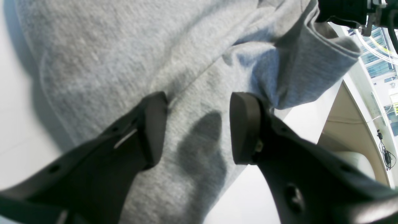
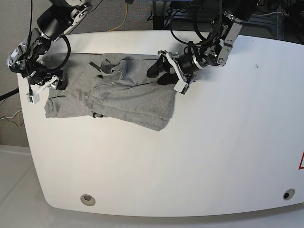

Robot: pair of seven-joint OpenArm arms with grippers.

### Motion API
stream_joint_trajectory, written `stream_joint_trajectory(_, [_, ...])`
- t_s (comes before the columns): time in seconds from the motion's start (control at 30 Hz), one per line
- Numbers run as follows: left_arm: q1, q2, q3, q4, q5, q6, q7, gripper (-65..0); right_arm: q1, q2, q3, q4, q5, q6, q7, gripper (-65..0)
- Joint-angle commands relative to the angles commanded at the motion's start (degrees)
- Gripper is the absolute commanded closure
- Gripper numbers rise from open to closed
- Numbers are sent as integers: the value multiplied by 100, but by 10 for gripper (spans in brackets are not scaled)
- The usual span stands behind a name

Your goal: Fold the T-shirt properly

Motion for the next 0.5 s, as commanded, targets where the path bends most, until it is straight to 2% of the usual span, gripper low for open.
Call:
stream_joint_trajectory(0.3, [0, 0, 0, 0, 0, 0, 0, -313, -44, -229, -18, 18, 0, 0, -88, -401])
stream_joint_trajectory(0.5, [0, 0, 0, 0, 0, 0, 0, -313, -53, -246, -18, 9, 0, 0, -88, -401])
